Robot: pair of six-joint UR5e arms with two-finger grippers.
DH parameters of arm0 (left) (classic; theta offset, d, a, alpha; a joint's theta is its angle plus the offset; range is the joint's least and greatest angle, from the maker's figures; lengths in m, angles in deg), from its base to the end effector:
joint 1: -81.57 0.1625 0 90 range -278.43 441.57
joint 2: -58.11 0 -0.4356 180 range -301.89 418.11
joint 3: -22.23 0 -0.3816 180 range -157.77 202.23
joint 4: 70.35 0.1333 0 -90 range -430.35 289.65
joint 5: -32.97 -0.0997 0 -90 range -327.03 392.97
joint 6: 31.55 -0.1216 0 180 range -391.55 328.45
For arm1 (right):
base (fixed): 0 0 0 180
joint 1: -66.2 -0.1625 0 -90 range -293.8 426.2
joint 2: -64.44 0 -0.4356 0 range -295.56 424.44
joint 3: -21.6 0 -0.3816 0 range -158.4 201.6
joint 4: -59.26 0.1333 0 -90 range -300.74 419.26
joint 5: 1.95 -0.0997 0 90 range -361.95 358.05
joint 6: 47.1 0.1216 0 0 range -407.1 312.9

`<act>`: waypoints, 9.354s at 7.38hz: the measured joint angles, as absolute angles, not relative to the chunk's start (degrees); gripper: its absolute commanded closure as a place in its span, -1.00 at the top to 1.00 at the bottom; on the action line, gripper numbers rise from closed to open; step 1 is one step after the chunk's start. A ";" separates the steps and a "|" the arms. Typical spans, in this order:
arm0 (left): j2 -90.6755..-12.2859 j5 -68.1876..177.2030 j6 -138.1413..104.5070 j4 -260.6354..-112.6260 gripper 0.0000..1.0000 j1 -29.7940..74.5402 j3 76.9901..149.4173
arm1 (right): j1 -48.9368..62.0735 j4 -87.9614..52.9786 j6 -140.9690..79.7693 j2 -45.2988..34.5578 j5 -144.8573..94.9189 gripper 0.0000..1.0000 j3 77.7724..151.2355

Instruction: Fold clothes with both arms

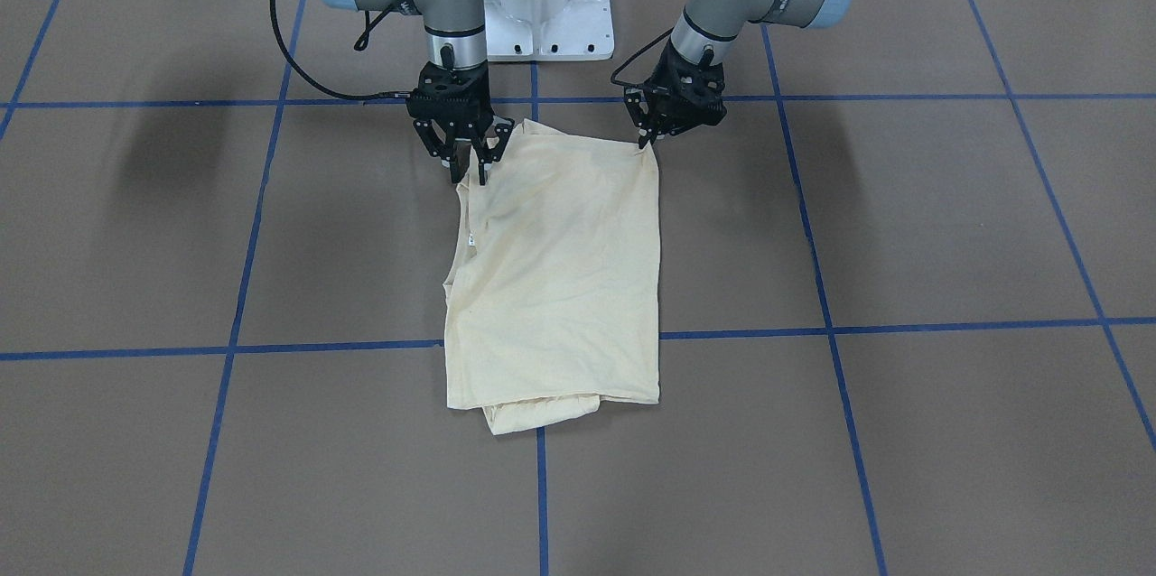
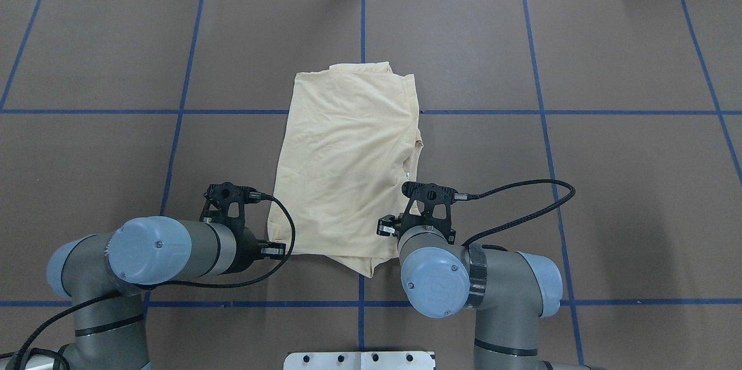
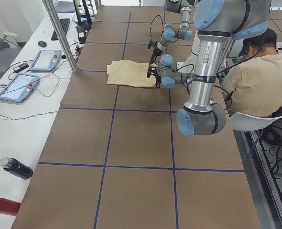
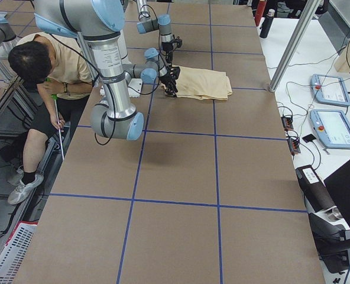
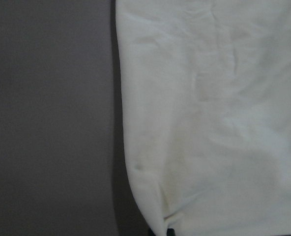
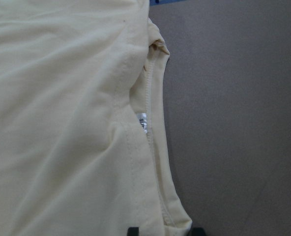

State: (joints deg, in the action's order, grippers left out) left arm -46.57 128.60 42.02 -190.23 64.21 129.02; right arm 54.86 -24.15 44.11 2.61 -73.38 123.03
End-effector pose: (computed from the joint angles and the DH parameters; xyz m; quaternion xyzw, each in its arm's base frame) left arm 0.5268 -0.2918 0.3552 0.1077 0.4998 0.0181 0.8592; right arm -0.6053 -0.2968 0.3111 0.1820 -0.3725 0.1621 0.8954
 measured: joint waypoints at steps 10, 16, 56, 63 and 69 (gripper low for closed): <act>-46.94 129.06 42.06 -185.06 -1.00 63.94 136.10 | 54.28 -25.92 42.74 2.91 -73.74 -1.00 126.08; -47.01 129.02 49.14 -174.13 -1.00 68.59 150.54 | 59.70 -34.90 42.11 -4.86 -73.85 -1.00 146.79; -60.35 136.42 4.91 -178.64 1.00 35.43 118.36 | 36.74 -21.84 30.11 33.21 -81.38 -0.56 85.48; -58.57 136.42 5.18 -178.68 1.00 35.41 120.61 | 30.88 -22.45 24.59 33.28 -90.90 1.00 88.07; -44.55 142.13 -9.26 -165.41 1.00 25.90 141.49 | 13.35 -38.52 -4.05 0.86 -111.35 1.00 130.17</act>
